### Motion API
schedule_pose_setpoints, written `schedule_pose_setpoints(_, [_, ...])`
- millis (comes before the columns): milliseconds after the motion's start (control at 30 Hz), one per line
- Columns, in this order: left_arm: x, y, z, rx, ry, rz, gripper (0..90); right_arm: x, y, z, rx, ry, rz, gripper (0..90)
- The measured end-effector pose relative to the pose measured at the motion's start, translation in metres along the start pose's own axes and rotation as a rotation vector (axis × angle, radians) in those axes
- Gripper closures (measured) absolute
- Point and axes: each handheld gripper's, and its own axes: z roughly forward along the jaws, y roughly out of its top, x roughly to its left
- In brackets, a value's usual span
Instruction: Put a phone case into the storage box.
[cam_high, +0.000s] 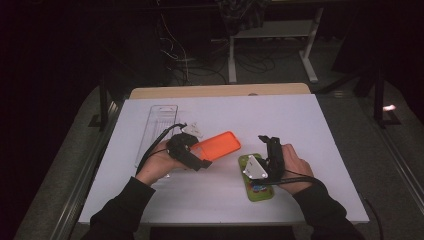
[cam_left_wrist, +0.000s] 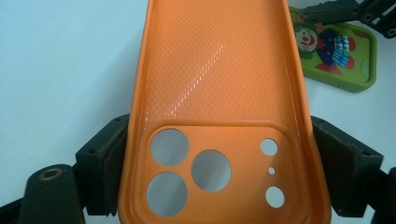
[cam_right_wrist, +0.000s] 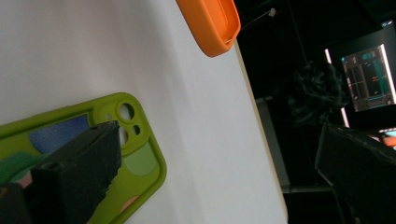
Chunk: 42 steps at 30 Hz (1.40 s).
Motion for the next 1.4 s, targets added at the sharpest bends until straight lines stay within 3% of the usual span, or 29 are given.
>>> schedule_pose_setpoints(267, [0.001,0.0,-0.001,0.0,0.005,0.005,16.5,0.0,0.004,0.001,-0.01,-0.043,-0.058,0.0])
schedule_pose_setpoints(367, [0.001,0.0,-0.002,-0.01,0.003,-0.012,16.5,0.0,0.006,0.001,-0.004,-0.065,-0.103,0.0])
schedule_pose_setpoints(433, [0.001,0.001,-0.004,0.0,0.006,0.0,16.5,0.0,0.007,0.002,-0.001,-0.059,-0.147,0.0])
schedule_pose_setpoints(567, [0.001,0.001,-0.004,0.001,0.005,-0.003,16.5,0.003,0.011,0.002,0.003,-0.088,-0.16,0.0])
schedule_pose_setpoints(600, [0.001,0.001,-0.004,0.002,0.004,0.006,16.5,0.003,0.012,0.002,0.001,-0.097,-0.193,0.0])
schedule_pose_setpoints(733, [0.001,0.001,-0.005,-0.001,0.002,0.002,16.5,0.004,0.015,0.004,-0.012,-0.134,-0.233,0.0])
schedule_pose_setpoints(833, [0.004,0.002,-0.007,-0.007,0.015,0.027,16.5,0.006,0.018,0.005,-0.017,-0.148,-0.258,2.6])
schedule_pose_setpoints(933, [0.001,0.002,-0.008,-0.026,0.017,-0.007,16.5,0.01,0.022,0.006,-0.034,-0.169,-0.287,8.2])
schedule_pose_setpoints(1033, [0.001,0.002,-0.008,-0.023,0.013,-0.013,16.5,0.012,0.026,0.007,-0.045,-0.192,-0.303,11.9])
schedule_pose_setpoints(1133, [0.002,0.002,-0.009,-0.013,0.011,0.002,16.5,0.017,0.032,0.011,-0.061,-0.219,-0.335,17.3])
schedule_pose_setpoints(1400, [0.001,0.003,-0.008,-0.014,0.013,0.005,16.5,0.024,0.042,0.014,-0.096,-0.232,-0.372,29.9])
